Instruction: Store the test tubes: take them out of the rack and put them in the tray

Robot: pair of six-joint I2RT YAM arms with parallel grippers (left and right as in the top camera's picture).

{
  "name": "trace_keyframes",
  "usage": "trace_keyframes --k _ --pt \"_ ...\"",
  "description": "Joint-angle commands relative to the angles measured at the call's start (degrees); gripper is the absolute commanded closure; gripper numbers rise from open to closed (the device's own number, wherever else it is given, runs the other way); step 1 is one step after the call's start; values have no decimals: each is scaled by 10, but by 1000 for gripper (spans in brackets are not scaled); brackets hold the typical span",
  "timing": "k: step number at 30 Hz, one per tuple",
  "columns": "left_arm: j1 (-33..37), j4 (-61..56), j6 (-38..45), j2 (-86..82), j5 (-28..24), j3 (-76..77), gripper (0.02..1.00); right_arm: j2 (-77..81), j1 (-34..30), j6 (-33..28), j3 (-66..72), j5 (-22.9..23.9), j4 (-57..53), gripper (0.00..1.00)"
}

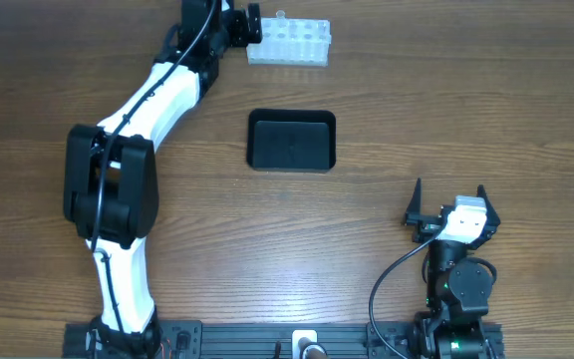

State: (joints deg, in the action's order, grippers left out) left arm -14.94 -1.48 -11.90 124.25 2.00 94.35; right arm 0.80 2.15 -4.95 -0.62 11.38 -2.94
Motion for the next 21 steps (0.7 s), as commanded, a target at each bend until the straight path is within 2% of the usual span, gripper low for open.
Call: trace_keyframes --k 1,14,21 --pt "-4 -6 -10 21 8 25 20 -5 -4 -3 3 7 -1 7" --pt "-23 -30 -10 56 65 37 36 -5 -4 -3 3 7 -1 7" --pt "-24 -45 -10 68 67 39 97 -5 -4 -3 3 7 -1 7"
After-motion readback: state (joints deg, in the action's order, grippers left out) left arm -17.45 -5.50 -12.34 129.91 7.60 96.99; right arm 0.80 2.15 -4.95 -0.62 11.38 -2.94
